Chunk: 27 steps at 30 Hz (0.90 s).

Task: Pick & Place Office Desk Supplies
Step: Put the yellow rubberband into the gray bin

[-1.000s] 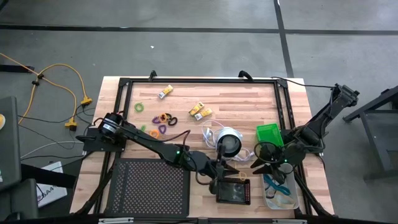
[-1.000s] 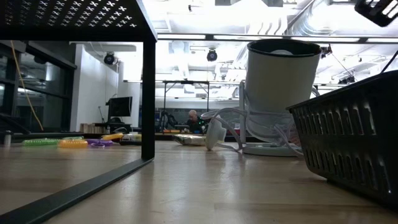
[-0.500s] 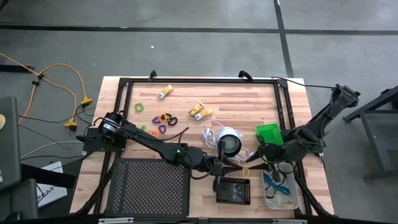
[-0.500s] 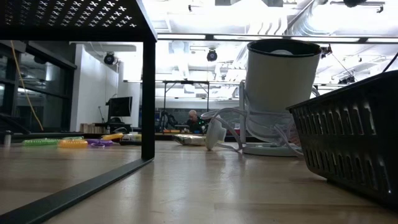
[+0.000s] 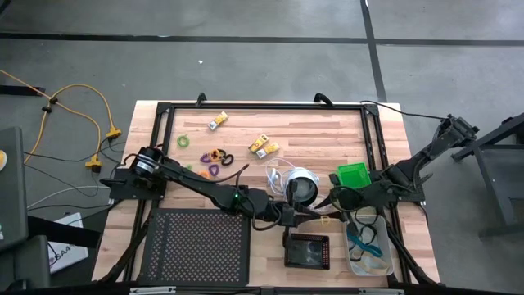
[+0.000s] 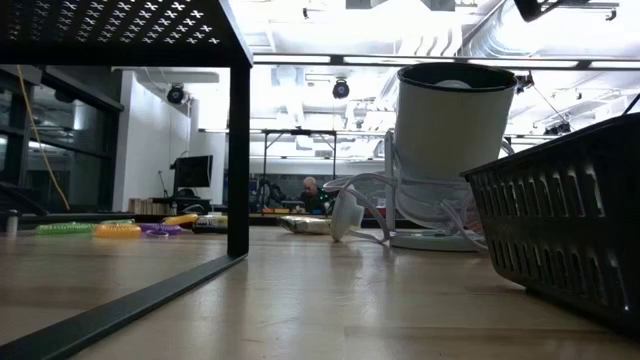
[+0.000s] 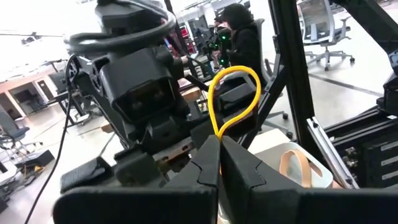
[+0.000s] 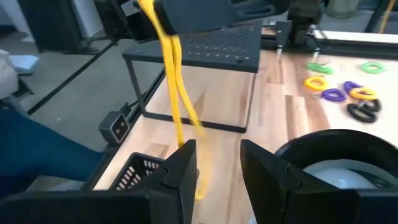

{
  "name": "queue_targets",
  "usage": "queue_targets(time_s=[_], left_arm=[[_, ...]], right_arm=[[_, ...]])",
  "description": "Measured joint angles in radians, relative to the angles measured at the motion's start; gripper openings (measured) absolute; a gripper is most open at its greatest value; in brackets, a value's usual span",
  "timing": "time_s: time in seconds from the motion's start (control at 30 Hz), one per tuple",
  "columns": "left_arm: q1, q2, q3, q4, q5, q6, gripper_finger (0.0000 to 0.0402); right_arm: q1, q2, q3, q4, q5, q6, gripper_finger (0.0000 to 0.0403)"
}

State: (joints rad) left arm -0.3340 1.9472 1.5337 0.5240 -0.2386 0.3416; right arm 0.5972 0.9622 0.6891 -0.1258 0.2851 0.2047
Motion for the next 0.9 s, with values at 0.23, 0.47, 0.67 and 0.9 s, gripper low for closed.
queue_targets(time_s=[0.23,0.47,0.67,0.9], left_arm=[[0.005,0.000,0.000,-0.008,0.000,-0.002,0.0000],[-0.003,0.000,0.000,-0.018,0.000,-0.002,0.0000],[-0.003,0.000,0.000,-0.017,0.000,-0.002,0.0000],[-0.003,0.000,0.000,-0.010,0.000,0.002,0.0000]], right_arm=[[-0.018,0.026,0.000,0.042,-0.087,0.000,0.0112],[-0.018,0.030,0.000,0.078,-0.113,0.000,0.0112],[-0.018,0.031,0.000,0.121,-0.111,-0.008,0.0112],[-0.022,0.073,0.000,0.193,-0.134,-0.053,0.0112]])
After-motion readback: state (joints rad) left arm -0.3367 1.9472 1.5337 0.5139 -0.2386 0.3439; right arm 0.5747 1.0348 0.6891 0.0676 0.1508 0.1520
